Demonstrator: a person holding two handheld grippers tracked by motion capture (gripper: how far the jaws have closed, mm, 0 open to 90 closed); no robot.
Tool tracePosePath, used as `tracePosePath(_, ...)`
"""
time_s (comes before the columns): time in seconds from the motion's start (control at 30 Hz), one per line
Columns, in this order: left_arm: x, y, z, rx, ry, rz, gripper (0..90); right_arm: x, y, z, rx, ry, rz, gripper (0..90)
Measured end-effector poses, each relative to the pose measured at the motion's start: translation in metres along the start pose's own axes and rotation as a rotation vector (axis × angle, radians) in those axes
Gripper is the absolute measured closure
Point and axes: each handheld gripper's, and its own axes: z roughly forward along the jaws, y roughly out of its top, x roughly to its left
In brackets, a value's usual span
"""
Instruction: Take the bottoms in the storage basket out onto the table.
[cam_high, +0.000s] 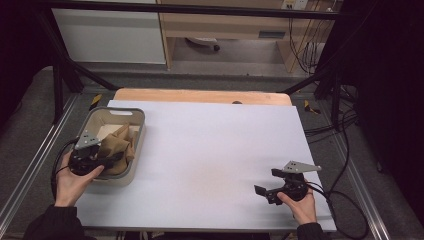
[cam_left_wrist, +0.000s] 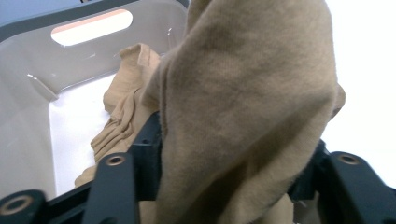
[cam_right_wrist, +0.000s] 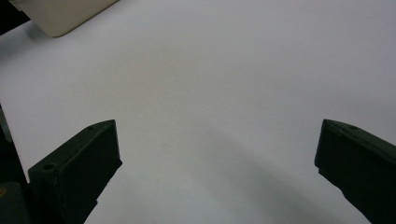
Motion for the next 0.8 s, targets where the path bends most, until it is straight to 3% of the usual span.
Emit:
tracePosePath(0.33,-0.0002,-0.0006,0.0004,0.009,-0.003,-0.006,58.5,-0.0001,-0.0001,0.0003,0.003,-0.002,-0.003,0.6)
tracePosePath(0.8,-0.0027,-0.0002,0.0015,0.022,0.013,-0.013,67.5,0.0001,-0.0002,0.0004,0.006,-0.002,-0.003,0.6)
